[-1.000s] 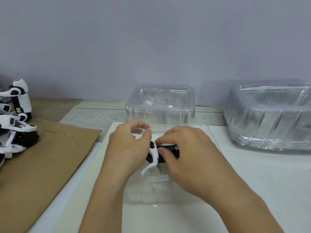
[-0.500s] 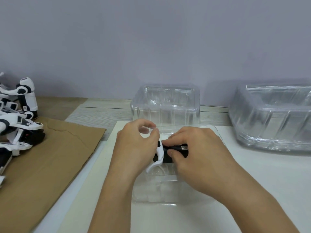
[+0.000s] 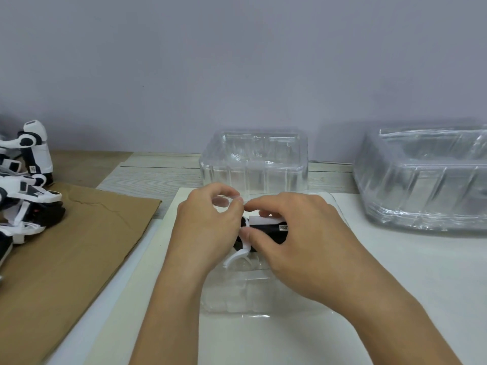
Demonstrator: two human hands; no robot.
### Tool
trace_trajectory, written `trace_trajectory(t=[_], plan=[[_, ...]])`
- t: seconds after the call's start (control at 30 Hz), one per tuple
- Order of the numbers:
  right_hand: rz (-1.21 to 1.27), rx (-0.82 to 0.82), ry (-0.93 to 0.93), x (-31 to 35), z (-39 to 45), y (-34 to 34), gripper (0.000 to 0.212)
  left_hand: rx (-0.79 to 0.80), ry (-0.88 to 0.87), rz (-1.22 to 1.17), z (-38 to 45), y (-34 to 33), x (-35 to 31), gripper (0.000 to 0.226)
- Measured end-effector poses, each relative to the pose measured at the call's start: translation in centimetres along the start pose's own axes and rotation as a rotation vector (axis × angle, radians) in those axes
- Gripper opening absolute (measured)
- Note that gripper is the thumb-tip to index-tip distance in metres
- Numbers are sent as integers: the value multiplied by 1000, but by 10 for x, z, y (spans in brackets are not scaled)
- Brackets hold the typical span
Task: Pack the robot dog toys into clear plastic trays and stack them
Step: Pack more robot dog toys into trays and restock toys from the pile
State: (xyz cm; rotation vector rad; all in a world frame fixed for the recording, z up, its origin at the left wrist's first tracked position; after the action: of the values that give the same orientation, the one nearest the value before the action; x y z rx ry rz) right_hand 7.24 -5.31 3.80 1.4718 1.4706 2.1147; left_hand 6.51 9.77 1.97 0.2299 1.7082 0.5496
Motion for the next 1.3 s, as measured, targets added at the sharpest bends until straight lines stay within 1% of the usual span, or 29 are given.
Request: trace_trajectory(t=[0.1,0.23,0.37,0.53,0.6,0.67,0.77,0.87,0.93,1.0,1.07,1.1,1.2,1.23,1.3], plan=[[13,0,15,2,0,1,27,0,-4,0,0,0,0,9],[12,40,6,2,1,1,14,-3,-1,-4,0,0,1,10],[27,43,-6,1,2,1,9,3,5,5,0,-1,0,10],[-10,54,-15,0,2,1,15,2,8,15,-2,0,-2,10],[-12,56,-8,-1,1,1,13,4,1,20,-2,-1,-3,10],[11,28,4,-2,1,3,11,4,-3,32,-3,-1,-3,9],[96,-26,-37,-10,2,8,17,3,-21,56,-3,-1,-4,9],[84,-135,-62,-19,1,19,24,-31,-102,190,-6,-2,-9,12],[48,-226,-84,-26,-3,29,25,-61,-227,294,-9,-2,-19,9],[36,-239,-129,-35,-6,35,27,-91,-360,398,-12,-6,-29,7],[44,-199,-175,-43,-6,34,29,-78,-424,438,-16,-10,-36,5],[57,-186,-186,-46,-5,32,29,-29,-410,437,-17,-13,-38,7],[80,-192,-189,-49,-4,28,32,216,-255,494,-19,-23,-35,43],[85,-195,-189,-49,-4,28,33,265,-224,515,-20,-24,-35,52],[97,-196,-189,-50,-3,28,33,323,-187,499,-22,-24,-37,65]])
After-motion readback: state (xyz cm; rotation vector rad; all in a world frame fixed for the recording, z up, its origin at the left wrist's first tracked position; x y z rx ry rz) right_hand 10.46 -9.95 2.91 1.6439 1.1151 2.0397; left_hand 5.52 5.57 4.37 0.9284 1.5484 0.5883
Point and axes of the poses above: each hand's wrist, its own z-axis towards the middle knuckle, its own y-axis out of the back of the hand, x = y × z, the point moved 3 cm from there along z, towards the middle knuckle, and after that the axes turned 15 degrees about x, right-handed, at the moved point
